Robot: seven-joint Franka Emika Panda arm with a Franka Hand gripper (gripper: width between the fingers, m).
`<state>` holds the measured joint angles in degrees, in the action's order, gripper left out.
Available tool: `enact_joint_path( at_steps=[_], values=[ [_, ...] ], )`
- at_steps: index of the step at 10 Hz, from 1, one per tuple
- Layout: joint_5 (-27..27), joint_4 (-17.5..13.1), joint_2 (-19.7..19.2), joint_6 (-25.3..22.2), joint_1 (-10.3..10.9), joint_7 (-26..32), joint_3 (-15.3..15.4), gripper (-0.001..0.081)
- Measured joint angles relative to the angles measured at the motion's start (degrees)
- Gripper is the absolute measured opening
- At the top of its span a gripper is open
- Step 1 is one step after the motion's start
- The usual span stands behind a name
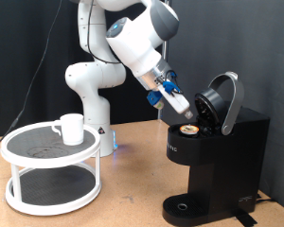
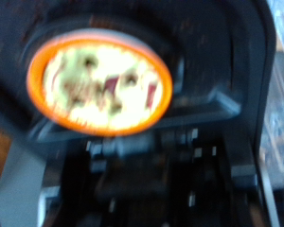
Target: Make a cup of coffee with the keurig machine
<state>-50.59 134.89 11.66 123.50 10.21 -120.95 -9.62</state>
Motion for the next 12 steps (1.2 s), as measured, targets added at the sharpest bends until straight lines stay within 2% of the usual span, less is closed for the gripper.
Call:
enact_joint_path(
  at_steps=[4,7,9,12],
  values=[
    [-1.68,-3.93,3.56,-6.91,-0.47,0.35,-3.64,0.0734],
    [-1.17,-7.40,5.56,-11.04,-1.42,-1.43,-5.07,0.0734],
    [-0.79,-7.78,5.71,-11.77,-1.65,-2.06,-5.15,0.0734],
    [-4.14,-9.09,4.98,-12.29,-0.92,-0.26,-5.03,0.0734]
  ],
)
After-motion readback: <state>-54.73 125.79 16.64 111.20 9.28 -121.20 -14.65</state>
